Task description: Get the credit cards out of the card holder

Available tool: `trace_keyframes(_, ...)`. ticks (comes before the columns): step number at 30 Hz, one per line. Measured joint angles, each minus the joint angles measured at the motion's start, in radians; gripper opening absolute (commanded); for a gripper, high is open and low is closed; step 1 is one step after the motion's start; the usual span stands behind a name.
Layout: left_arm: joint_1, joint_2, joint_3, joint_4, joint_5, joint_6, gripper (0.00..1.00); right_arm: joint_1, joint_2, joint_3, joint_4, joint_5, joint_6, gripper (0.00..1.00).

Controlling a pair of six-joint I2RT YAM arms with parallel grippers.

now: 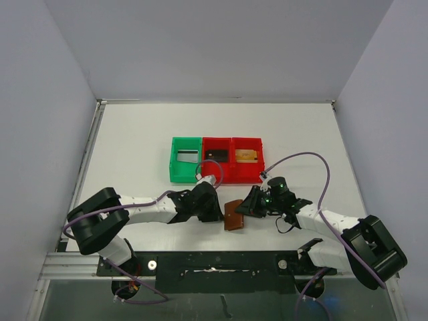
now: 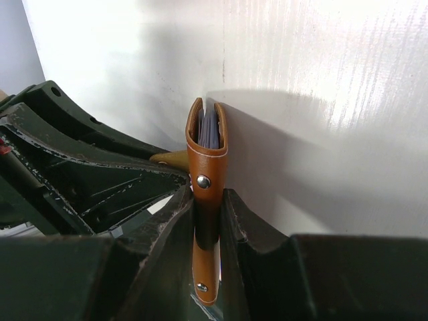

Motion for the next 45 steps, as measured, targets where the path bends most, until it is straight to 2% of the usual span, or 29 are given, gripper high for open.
trace_keyframes(2, 0.0, 0.0, 0.0, -0.003, -0.004, -0.001, 0.16, 0.0, 0.0, 0.0, 0.0, 0.0, 0.003, 0.11)
trace_keyframes(5, 0.003, 0.0, 0.001, -0.012, -0.015, 0.0, 0.24, 0.0, 0.0, -0.001, 0.0, 0.0, 0.006, 0.12)
trace_keyframes(10, 0.006, 0.0, 0.007, -0.013, -0.027, 0.0, 0.23, 0.0, 0.0, -0.001, 0.0, 0.0, 0.006, 0.12)
trace_keyframes(16, 0.012, 0.014, 0.007, 0.006, -0.024, -0.001, 0.1, 0.0, 0.0, -0.001, 0.001, 0.0, 0.007, 0.13)
trace_keyframes(19, 0.015, 0.018, 0.007, 0.008, -0.019, 0.0, 0.0, 0.0, 0.0, -0.002, 0.001, 0.0, 0.007, 0.15)
trace_keyframes(22, 0.016, 0.018, 0.007, 0.014, -0.017, 0.001, 0.0, 0.0, 0.0, -0.002, 0.001, -0.001, 0.007, 0.23)
trace_keyframes(27, 0.016, 0.016, 0.007, 0.013, -0.021, 0.001, 0.0, 0.0, 0.0, 0.0, -0.011, 0.003, 0.002, 0.5)
trace_keyframes(31, 0.016, -0.017, 0.007, -0.005, -0.036, 0.003, 0.0, 0.0, -0.001, 0.031, -0.096, 0.035, -0.026, 0.63)
trace_keyframes(37, 0.016, -0.1, 0.006, -0.023, -0.053, 0.011, 0.0, 0.0, -0.029, 0.119, -0.245, 0.134, -0.081, 0.65)
trace_keyframes(45, 0.016, -0.136, 0.006, -0.036, -0.061, 0.019, 0.0, 0.009, -0.036, 0.137, -0.277, 0.14, -0.099, 0.68)
